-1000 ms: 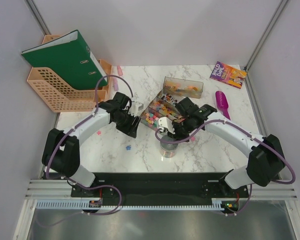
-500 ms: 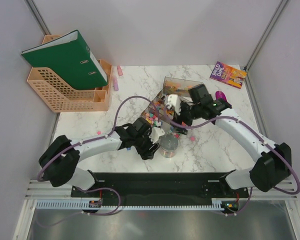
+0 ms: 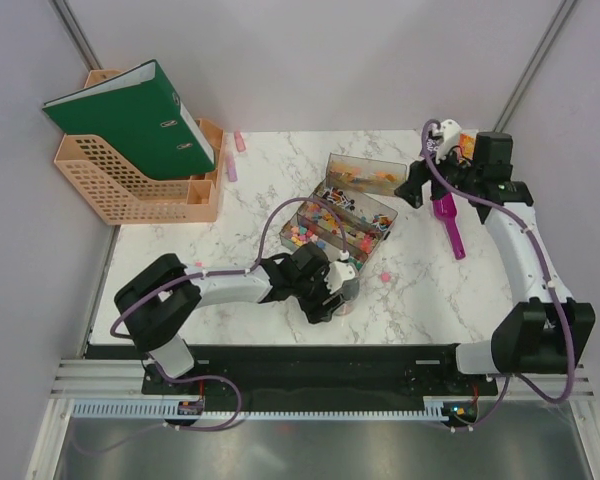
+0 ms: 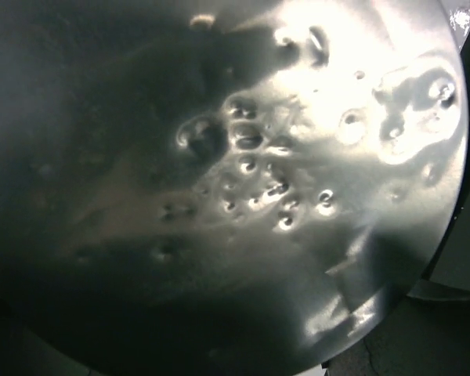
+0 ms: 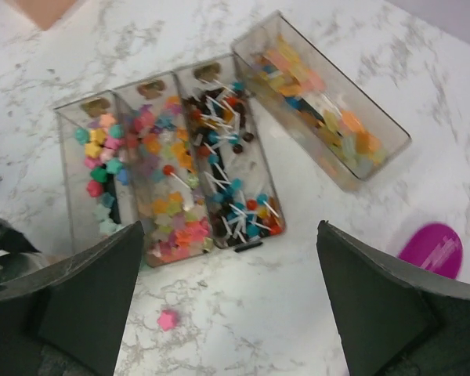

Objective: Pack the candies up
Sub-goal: Move the packing bottle to the center of the board.

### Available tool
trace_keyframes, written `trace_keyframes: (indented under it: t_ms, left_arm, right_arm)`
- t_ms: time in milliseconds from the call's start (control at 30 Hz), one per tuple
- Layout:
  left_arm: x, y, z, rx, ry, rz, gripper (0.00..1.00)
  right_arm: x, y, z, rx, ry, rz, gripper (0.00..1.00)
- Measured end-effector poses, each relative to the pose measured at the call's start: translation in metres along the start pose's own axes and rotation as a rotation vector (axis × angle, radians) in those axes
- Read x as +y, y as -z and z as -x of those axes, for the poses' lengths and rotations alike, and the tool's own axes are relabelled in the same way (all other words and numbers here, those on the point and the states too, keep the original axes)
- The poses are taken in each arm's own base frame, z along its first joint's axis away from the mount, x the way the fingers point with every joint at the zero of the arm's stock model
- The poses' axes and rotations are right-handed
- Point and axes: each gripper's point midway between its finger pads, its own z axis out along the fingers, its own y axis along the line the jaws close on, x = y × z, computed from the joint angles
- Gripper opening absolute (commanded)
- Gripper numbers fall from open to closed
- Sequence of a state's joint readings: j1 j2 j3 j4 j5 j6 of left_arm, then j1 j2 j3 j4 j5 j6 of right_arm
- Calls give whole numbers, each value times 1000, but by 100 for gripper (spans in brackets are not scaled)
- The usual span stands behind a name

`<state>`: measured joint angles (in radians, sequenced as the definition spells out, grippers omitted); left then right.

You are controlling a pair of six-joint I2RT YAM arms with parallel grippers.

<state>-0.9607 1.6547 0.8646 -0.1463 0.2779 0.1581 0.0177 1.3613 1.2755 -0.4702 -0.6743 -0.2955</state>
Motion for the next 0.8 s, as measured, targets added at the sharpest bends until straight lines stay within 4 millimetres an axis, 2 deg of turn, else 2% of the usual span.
trace_keyframes:
  t_ms: [133, 200, 333, 467, 600, 700, 733, 800]
  left_arm:
    - [-4, -7, 7, -39, -11, -24, 70]
    - [-8, -13, 13, -70, -22, -38, 69]
    - [-10, -32, 35, -161, -50, -46, 68]
    - [-11, -49, 57, -257, -78, -46, 70]
    - [-14, -60, 62, -381, -135, -21, 72]
    - [-18, -65, 63, -488, -201, -1, 77]
    - [-19, -68, 66, -517, -211, -5, 85]
    - [-23, -75, 74, -568, -226, -27, 86]
  right_arm:
    - [-58, 6, -39, 55, -149, -80, 98]
    - [-73, 4, -62, 100, -192, -85, 98]
    - [-79, -2, -93, 173, -215, -50, 98]
    - [-79, 2, -110, 203, -180, 2, 98]
    - [-80, 7, -128, 237, -164, 38, 98]
    - [-78, 7, -143, 282, -164, 77, 98]
    - [-77, 7, -147, 295, -161, 93, 98]
    - [-75, 6, -153, 313, -155, 119, 98]
